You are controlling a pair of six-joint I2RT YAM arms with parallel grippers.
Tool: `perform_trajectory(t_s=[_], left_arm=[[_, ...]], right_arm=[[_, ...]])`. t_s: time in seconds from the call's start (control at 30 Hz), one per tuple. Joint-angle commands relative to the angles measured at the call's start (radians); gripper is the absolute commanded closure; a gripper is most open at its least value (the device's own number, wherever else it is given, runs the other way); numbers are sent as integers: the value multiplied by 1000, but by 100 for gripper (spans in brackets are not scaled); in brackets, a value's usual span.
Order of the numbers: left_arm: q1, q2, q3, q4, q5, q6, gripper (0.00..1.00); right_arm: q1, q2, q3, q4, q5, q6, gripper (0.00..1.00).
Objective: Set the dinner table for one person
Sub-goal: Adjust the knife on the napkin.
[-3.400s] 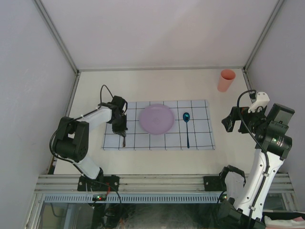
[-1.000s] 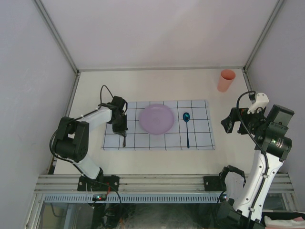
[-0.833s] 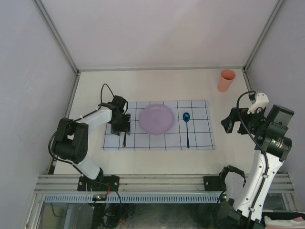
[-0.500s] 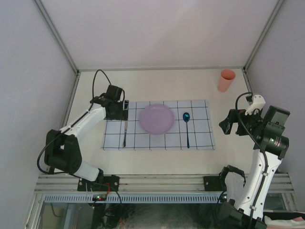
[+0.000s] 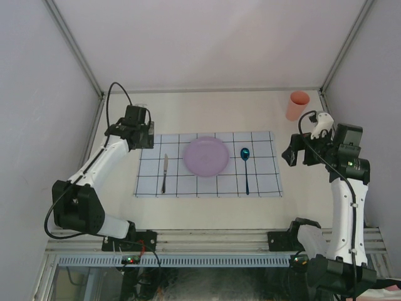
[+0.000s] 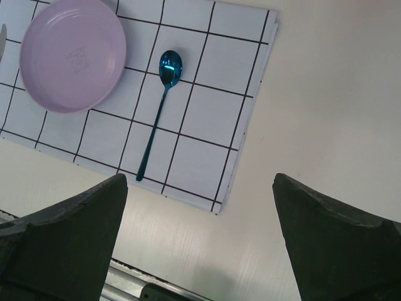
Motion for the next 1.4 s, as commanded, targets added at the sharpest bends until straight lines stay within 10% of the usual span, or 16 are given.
perform_trajectory(t_s=[0.0, 0.23, 1.37], left_arm=[[-29, -11, -83, -5, 93, -9, 26], [-82, 31, -131, -9, 276, -18, 29], [-165, 263, -168, 30, 305, -130, 52]], right_arm=[[23, 2, 23, 77, 19, 11, 0], [36, 5, 24, 64, 31, -10, 0], [39, 14, 129, -56, 25, -88, 0]])
